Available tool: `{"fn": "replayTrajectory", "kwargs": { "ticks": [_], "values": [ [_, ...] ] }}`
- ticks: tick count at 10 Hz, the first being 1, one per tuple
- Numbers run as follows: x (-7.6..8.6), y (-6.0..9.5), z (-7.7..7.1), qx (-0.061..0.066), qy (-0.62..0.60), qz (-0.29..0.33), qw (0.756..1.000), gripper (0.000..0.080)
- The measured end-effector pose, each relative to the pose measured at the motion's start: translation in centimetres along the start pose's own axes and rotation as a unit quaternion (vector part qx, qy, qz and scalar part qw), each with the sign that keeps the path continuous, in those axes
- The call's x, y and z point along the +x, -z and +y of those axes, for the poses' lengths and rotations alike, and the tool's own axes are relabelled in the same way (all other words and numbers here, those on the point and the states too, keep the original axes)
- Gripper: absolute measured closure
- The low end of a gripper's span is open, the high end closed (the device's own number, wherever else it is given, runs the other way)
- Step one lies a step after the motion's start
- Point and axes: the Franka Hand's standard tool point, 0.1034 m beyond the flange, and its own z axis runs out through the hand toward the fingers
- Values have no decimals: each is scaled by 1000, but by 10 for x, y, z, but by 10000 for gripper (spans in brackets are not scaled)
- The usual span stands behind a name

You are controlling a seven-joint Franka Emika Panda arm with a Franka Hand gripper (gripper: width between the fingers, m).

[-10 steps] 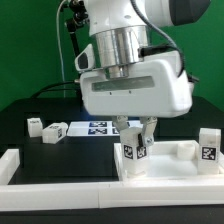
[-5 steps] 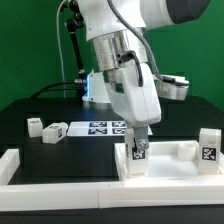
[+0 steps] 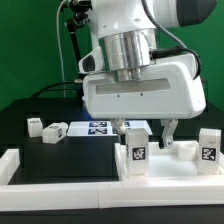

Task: Assemble square table

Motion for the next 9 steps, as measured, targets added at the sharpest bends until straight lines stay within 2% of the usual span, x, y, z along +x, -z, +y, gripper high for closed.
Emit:
{"fn": "replayTrajectory", "kwargs": {
  "ticks": [2, 4, 5, 6, 7, 9],
  "values": [
    [1, 0, 1, -2, 91, 1, 996, 152],
    [10, 3, 7, -19, 299, 5, 954, 151],
    [10, 2, 6, -28, 394, 5, 919, 151],
    [7, 2, 3, -30, 412, 4, 910, 151],
    [8, 2, 4, -30, 399, 4, 916, 151],
    [8, 2, 4, -29, 393, 4, 919, 409]
  ]
}}
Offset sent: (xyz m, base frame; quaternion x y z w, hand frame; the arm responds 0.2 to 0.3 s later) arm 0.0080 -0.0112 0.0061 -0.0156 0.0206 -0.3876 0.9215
